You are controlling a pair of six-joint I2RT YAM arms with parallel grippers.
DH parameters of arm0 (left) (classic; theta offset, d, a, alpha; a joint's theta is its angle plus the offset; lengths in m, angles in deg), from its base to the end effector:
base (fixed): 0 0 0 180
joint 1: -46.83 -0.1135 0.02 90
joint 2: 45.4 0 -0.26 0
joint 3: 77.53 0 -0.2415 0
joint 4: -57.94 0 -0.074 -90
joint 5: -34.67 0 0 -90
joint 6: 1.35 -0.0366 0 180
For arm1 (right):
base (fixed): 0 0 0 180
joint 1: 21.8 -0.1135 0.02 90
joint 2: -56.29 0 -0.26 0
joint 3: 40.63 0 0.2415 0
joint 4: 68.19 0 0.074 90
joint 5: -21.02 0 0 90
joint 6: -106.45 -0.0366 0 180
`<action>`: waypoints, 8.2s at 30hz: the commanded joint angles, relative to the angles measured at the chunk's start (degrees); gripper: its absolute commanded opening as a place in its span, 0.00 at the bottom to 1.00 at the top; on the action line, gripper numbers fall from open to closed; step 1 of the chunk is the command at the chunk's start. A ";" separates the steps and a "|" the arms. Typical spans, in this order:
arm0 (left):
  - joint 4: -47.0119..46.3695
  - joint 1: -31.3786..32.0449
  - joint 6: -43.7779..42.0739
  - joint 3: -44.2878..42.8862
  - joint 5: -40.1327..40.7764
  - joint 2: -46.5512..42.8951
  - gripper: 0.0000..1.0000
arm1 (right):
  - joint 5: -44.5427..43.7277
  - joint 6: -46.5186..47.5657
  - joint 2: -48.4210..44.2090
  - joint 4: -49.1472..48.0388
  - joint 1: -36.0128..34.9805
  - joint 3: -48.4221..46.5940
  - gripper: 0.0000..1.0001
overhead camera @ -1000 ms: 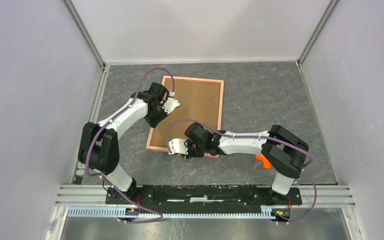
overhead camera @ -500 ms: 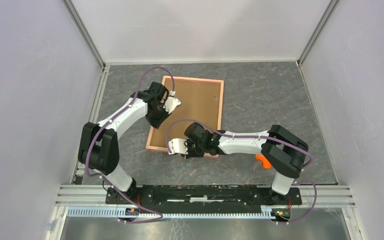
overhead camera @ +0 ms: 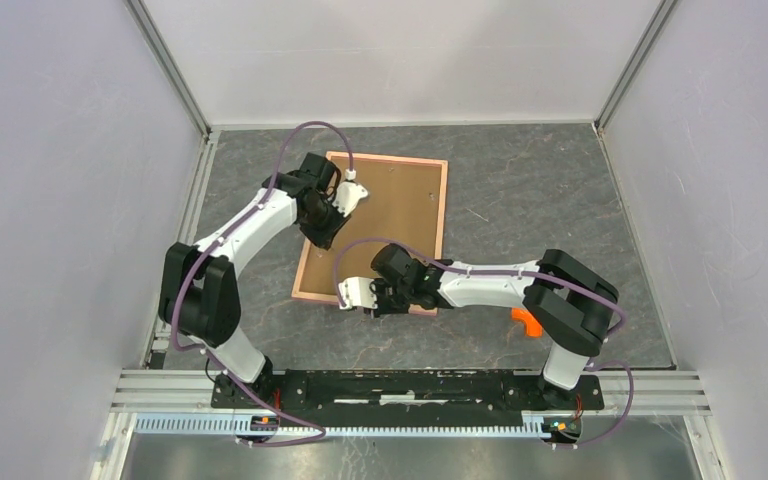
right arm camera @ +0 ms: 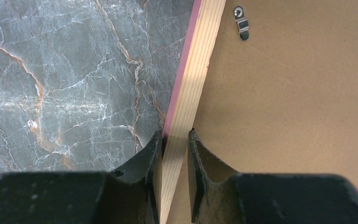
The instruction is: Take the photo out of the frame
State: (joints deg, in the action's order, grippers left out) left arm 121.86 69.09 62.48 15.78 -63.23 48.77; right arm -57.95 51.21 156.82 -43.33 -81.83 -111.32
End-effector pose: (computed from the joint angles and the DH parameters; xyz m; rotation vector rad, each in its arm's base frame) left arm 0.2882 -0.1234 0.2369 1.1804 2.5474 -0.1781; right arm 0.1640 0.2985 0.1592 -1.9302 1.6688 0.4178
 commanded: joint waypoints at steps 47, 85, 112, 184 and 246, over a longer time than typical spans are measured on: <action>2.18 -3.54 -5.73 -29.96 21.96 25.18 0.02 | 6.75 3.38 -2.27 17.66 -1.87 9.30 0.00; 5.54 -2.93 -5.52 -24.89 13.40 23.05 0.02 | 7.14 3.47 -0.67 18.04 -1.85 8.33 0.00; 5.57 -0.54 -1.25 -28.79 5.45 25.83 0.02 | 7.50 3.65 -0.04 17.95 -1.81 8.15 0.00; -20.37 -24.03 17.88 -3.35 -14.73 12.07 0.02 | 7.56 4.17 1.03 18.70 -1.85 7.97 0.00; -20.34 -25.14 23.29 -1.00 -25.40 1.68 0.02 | 6.40 13.55 -11.31 30.21 21.11 -2.59 0.68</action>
State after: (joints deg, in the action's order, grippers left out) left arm 100.20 45.03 88.99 13.87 -86.14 54.26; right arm -56.81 65.81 147.47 -22.15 -65.66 -107.48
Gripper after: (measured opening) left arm 0.246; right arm 0.642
